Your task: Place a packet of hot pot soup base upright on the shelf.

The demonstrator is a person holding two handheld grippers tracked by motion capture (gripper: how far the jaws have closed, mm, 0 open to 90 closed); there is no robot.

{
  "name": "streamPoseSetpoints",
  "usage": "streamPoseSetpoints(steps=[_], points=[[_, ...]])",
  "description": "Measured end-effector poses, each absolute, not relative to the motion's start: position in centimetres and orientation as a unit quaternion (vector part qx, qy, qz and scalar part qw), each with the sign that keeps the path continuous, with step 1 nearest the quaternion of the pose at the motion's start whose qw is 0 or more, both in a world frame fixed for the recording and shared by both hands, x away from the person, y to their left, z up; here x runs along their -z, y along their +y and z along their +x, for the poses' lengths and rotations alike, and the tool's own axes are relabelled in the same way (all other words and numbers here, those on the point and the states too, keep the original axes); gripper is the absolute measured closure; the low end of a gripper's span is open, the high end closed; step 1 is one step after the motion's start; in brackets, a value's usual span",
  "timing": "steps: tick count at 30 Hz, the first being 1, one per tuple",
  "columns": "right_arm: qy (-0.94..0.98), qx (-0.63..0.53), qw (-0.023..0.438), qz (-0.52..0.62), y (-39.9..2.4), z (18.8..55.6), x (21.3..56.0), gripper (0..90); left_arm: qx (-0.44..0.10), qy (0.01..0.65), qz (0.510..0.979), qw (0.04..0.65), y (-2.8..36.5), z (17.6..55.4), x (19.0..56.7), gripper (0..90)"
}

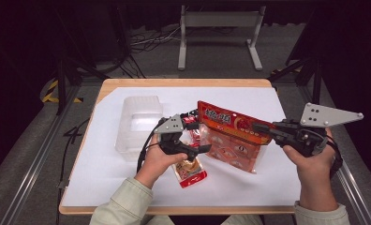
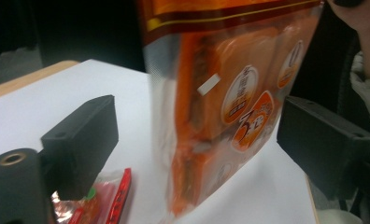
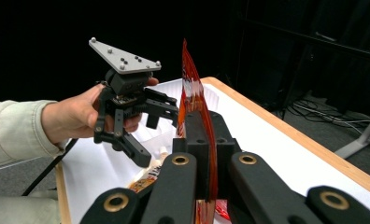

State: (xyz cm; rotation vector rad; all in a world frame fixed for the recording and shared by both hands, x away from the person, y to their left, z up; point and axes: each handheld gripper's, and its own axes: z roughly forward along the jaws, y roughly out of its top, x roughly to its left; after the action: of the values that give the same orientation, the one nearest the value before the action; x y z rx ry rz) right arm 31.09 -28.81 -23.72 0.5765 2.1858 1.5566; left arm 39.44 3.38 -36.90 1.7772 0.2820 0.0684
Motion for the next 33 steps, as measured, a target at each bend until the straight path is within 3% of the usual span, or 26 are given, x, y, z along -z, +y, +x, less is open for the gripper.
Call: streamPoseSetpoints(steps=[10, 28, 33], points=[[0.780, -0.568, 0.180, 0.191, -28.3, 31.5, 24.2, 90.0, -0.013, 0.074, 0.768, 0.636, 1.6, 39.9, 37.0, 24.1], [0.770, -0.584, 0.174, 0.188, -28.4, 31.9, 24.7, 90.0, -0.019, 0.029, 0.778, 0.627, -0.1, 39.8, 36.8, 54.5], [0.771, -0.584, 0.173, 0.184, -28.3, 32.1, 25.0, 90.0, -0.037, 0.043, 0.793, 0.606, -0.2, 39.5, 36.3, 62.1]])
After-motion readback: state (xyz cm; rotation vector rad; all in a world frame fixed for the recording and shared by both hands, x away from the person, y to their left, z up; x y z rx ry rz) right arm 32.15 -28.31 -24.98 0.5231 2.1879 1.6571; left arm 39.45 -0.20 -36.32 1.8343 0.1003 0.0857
